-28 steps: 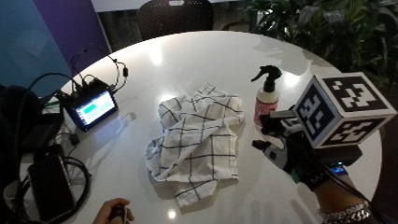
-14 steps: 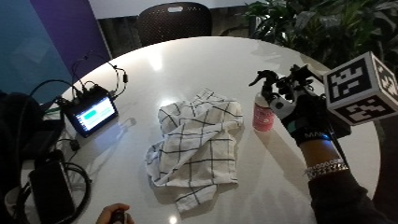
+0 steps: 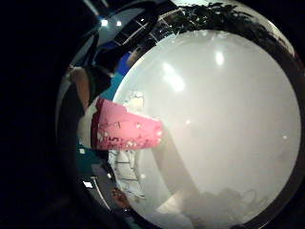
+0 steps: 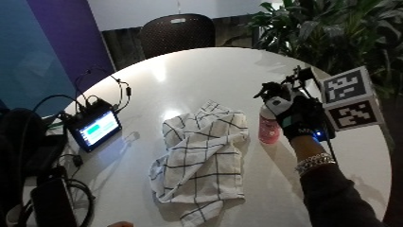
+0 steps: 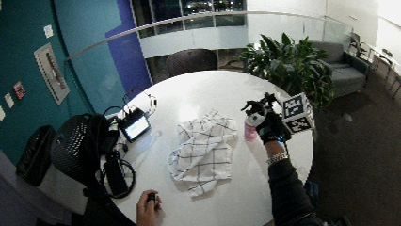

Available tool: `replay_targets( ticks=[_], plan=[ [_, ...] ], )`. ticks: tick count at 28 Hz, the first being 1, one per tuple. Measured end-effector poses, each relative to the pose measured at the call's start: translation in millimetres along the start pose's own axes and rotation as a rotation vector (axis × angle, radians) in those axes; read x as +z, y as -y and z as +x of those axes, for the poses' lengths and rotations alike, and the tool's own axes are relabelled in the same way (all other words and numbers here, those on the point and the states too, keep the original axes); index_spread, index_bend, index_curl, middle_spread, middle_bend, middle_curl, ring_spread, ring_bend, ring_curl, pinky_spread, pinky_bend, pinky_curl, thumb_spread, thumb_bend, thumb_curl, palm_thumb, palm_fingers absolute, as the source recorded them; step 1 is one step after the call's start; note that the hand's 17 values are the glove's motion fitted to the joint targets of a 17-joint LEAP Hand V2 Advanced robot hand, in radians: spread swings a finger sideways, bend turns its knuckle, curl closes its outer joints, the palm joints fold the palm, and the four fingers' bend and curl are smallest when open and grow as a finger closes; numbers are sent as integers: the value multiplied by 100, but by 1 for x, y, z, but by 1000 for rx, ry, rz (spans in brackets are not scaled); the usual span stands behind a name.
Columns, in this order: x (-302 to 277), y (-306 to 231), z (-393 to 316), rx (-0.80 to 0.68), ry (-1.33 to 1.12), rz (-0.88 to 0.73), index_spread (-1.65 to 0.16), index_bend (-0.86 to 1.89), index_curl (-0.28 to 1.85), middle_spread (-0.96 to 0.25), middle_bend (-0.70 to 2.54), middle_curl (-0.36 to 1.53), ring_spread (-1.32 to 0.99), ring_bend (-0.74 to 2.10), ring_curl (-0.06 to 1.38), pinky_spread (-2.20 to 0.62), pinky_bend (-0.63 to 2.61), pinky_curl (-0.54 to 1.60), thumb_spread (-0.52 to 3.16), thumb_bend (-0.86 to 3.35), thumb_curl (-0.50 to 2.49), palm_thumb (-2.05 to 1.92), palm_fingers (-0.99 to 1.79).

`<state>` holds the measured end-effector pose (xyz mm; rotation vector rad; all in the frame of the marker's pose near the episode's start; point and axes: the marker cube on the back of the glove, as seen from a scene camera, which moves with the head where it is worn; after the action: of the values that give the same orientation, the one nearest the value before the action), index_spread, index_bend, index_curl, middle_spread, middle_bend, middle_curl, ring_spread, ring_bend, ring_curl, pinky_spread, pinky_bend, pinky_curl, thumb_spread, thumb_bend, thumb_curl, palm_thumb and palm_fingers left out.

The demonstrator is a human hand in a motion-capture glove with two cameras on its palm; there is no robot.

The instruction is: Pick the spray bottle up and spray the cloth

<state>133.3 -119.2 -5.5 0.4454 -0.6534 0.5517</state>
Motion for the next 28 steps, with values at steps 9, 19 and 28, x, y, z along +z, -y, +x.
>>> replay_targets(
  ticks=[9,19,28],
  plan=[
    [31,6,12,-58,241,-103,-31,25,42,-21,39,45,-16,36,37,5,13,24,82,7,48,95,112],
    [39,15,5,-209,160,120,-29,29,48,-21,44,49,-16,46,41,-5,26,27,76,0,56,90,135],
    [45,23,-4,-302,185,180,-29,28,52,-21,49,51,-16,58,45,-24,41,35,72,-2,63,87,145]
  ],
)
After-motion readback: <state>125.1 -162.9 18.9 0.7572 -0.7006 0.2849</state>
